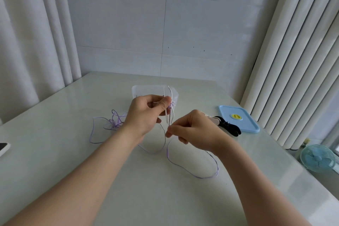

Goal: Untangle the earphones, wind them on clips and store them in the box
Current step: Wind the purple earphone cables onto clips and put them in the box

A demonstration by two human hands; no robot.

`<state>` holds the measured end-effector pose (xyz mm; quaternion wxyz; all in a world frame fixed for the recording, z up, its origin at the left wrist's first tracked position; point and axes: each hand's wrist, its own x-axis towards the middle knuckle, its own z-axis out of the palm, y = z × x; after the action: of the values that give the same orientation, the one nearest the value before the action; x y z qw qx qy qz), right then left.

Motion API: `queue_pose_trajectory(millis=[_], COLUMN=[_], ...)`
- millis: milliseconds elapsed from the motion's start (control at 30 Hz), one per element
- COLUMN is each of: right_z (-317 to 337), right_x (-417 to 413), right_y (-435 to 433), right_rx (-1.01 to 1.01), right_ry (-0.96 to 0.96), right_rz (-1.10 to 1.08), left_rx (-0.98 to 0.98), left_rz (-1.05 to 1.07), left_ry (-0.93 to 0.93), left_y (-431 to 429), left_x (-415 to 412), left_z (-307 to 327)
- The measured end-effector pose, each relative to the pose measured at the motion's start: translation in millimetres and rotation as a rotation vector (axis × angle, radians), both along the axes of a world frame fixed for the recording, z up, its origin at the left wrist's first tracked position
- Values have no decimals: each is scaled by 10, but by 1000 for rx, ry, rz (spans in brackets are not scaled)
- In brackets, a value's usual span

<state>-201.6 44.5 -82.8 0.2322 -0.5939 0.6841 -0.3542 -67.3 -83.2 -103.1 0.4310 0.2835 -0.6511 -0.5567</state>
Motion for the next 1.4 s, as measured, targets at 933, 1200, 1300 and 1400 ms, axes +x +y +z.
queue_pose_trajectory(millis=[933,1200,1300,1400], right_z=[-90,-159,-66,-14], right_x=[-64,189,143,63], right_y=[-75,-121,-90,-58], right_rx=[-111,-338,-460,-527], right_ry=[61,118,-71,-84], right_rz=[-94,-28,-72,-185], left_rx=[148,311,322,283], left_rz=[-34,-11,-141,-248], left_ry=[148,167,34,-35], left_y=[144,78,72,112], left_x=[-35,-86,-63,-62], left_z=[83,28,13,22])
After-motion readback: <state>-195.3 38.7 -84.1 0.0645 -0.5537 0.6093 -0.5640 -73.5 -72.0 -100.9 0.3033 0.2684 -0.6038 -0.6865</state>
